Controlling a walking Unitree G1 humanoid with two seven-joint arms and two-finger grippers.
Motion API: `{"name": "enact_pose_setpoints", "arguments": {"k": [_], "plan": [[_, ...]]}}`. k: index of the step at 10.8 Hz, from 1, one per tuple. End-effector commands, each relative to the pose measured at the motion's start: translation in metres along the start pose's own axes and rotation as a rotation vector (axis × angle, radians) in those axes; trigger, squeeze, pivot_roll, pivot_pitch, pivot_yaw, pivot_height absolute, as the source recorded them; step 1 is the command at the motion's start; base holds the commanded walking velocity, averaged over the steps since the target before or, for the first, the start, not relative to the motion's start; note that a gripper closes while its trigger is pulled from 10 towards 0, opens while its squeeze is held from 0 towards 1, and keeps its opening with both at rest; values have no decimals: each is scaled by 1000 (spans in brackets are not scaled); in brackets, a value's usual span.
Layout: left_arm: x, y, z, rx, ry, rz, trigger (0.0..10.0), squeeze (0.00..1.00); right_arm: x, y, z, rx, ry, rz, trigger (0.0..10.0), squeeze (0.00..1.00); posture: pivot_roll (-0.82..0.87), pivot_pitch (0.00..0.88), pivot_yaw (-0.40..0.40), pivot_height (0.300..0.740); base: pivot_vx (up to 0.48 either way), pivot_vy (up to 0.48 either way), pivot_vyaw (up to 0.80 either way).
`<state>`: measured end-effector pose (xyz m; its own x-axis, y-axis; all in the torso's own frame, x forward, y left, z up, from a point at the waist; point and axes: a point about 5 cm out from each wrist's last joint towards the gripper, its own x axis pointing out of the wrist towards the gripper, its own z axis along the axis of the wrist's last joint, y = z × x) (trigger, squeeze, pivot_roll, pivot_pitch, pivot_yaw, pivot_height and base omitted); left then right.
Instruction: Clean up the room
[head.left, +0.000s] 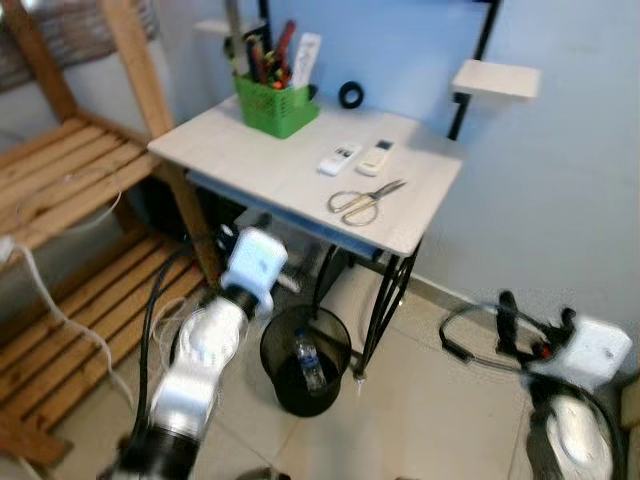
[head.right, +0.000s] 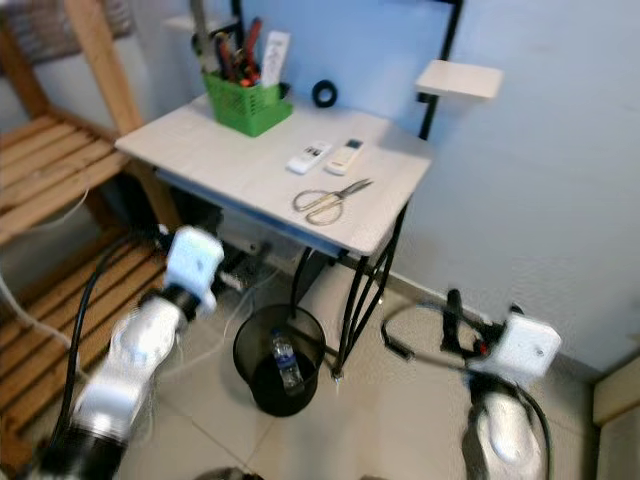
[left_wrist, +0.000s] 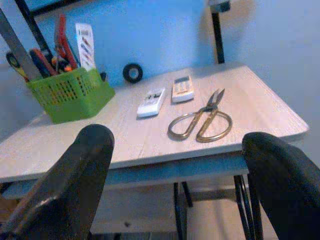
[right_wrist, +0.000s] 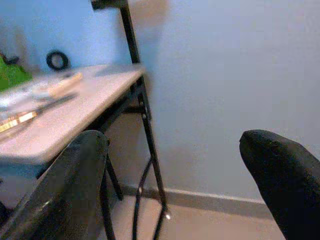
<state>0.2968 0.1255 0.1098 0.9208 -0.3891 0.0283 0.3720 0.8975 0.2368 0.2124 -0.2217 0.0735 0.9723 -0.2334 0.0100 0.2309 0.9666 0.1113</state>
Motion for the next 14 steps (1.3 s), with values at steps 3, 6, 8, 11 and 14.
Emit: {"name": "enact_pose_setpoints", "arguments": {"k": [3,6,8,11,14], "plan": [[12,-2,-6,-53,45,13,10000,0,2,8,-2,-44,5,45,10000,0,-2,0,68,740,0,0,-763],[18,-12,-11,-90,56,-38,10000,0,1,9,-3,-80,9,66,10000,0,-30,0,67,740,0,-320,-760],[18,-15,-11,-92,52,-56,10000,0,0,8,-4,-83,9,63,10000,0,-38,0,71,740,0,-480,-756],[23,-21,-11,-98,47,-88,10000,0,0,9,-5,-92,12,69,10000,0,-40,0,71,740,0,-480,-754],[23,-18,-18,-217,78,-57,10000,0,0,4,-5,-101,10,47,10000,0,-40,0,68,740,0,-160,-750]]}}
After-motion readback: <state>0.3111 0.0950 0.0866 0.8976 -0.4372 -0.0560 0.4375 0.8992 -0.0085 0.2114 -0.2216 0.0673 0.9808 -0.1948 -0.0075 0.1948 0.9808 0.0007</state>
